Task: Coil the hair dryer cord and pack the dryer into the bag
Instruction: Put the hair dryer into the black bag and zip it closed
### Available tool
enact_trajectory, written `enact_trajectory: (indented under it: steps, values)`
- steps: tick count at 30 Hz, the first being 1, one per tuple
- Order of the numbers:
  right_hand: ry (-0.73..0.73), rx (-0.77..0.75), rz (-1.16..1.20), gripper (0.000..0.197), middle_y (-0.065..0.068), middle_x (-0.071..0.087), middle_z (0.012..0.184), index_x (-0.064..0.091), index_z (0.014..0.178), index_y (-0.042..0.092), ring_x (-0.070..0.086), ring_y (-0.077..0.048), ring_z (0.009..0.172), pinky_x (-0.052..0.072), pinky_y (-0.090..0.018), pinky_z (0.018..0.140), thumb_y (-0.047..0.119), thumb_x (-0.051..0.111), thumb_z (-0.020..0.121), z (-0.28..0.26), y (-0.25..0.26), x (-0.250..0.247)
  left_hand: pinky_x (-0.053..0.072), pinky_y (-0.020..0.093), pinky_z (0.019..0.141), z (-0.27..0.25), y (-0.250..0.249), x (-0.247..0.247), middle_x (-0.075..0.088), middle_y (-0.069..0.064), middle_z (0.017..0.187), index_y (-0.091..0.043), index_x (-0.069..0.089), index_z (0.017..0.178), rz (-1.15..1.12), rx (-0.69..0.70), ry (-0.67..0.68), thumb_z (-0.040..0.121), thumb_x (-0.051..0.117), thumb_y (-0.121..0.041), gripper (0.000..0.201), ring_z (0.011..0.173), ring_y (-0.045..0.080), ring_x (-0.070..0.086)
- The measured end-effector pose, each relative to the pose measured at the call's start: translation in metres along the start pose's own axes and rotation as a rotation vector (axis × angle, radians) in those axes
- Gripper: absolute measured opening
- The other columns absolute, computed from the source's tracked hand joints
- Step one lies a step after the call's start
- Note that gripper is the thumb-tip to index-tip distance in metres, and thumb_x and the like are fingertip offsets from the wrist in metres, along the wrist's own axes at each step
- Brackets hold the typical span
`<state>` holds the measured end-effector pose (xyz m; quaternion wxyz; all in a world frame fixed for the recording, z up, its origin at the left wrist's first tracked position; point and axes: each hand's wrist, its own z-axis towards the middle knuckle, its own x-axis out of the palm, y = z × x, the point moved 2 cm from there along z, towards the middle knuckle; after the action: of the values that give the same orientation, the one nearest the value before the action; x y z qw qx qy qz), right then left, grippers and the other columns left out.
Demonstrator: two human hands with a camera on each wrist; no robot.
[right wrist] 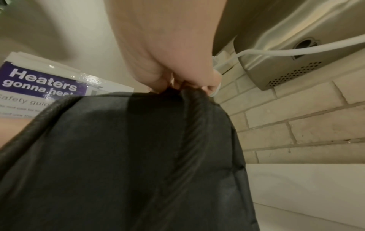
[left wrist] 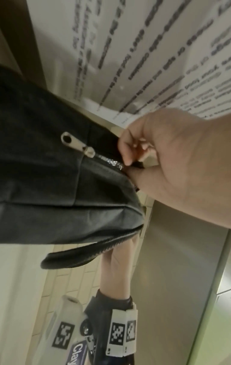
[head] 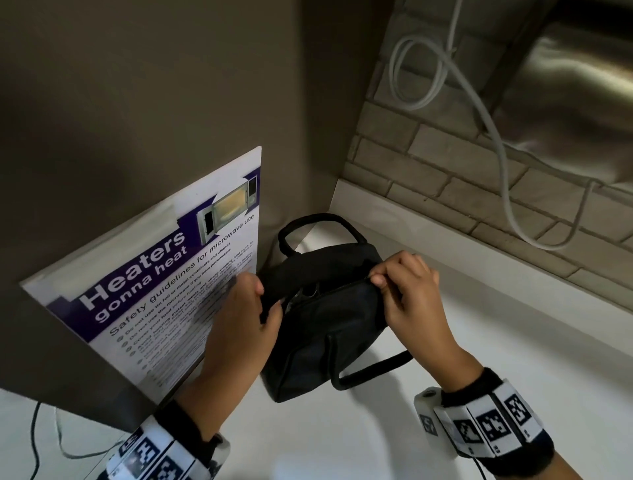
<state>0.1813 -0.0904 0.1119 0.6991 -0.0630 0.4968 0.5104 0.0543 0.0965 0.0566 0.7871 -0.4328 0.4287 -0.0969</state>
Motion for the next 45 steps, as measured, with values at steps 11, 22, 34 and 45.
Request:
enact_trajectory:
  steps: [11,22,34,45]
  values:
    - [0.125,-0.123,0.12,0.02,0.017,0.054,0.081,0.062,0.082,0.022,0.048,-0.002,0.087,0.031,-0.028,0.088,0.039,0.053,0.089,-0.003,0.039,0.006,0.051,0.033,0.058,-0.012,0.037,0.011,0.072,0.014,0.073,-0.007,0.054,0.062,0.13,-0.464,0.501,0.089,0.039,-0.06,0.061,0.056,0.024,0.063]
    - [0.199,-0.183,0.195,0.015,0.011,0.053,0.082,0.058,0.08,0.019,0.05,-0.006,0.081,0.033,-0.03,0.09,0.012,0.05,0.091,-0.012,0.043,0.012,0.036,0.02,0.053,-0.02,0.048,0.005,0.057,-0.002,0.063,-0.017,0.06,0.07,-0.623,-0.677,0.77,0.09,0.057,-0.033,0.026,0.065,0.01,0.06]
    - [0.159,-0.337,-0.1,0.021,0.004,0.059,0.089,0.068,0.095,0.02,0.054,-0.014,0.08,0.042,-0.03,0.071,0.04,0.063,0.088,-0.026,0.072,0.023,0.038,0.022,0.055,-0.011,-0.032,-0.034,0.054,-0.004,0.053,-0.023,0.057,0.055,-0.396,-0.267,0.636,0.07,0.048,-0.032,0.019,0.052,0.008,0.045]
    - [0.106,-0.243,0.032,0.011,0.004,0.06,0.082,0.067,0.082,0.015,0.057,-0.014,0.075,0.043,-0.027,0.07,0.021,0.062,0.09,-0.022,0.073,0.023,0.049,0.014,0.06,-0.009,-0.025,-0.034,0.067,-0.003,0.075,-0.024,0.062,0.082,-0.373,0.001,0.46,0.067,0.076,-0.029,0.021,0.071,0.005,0.065]
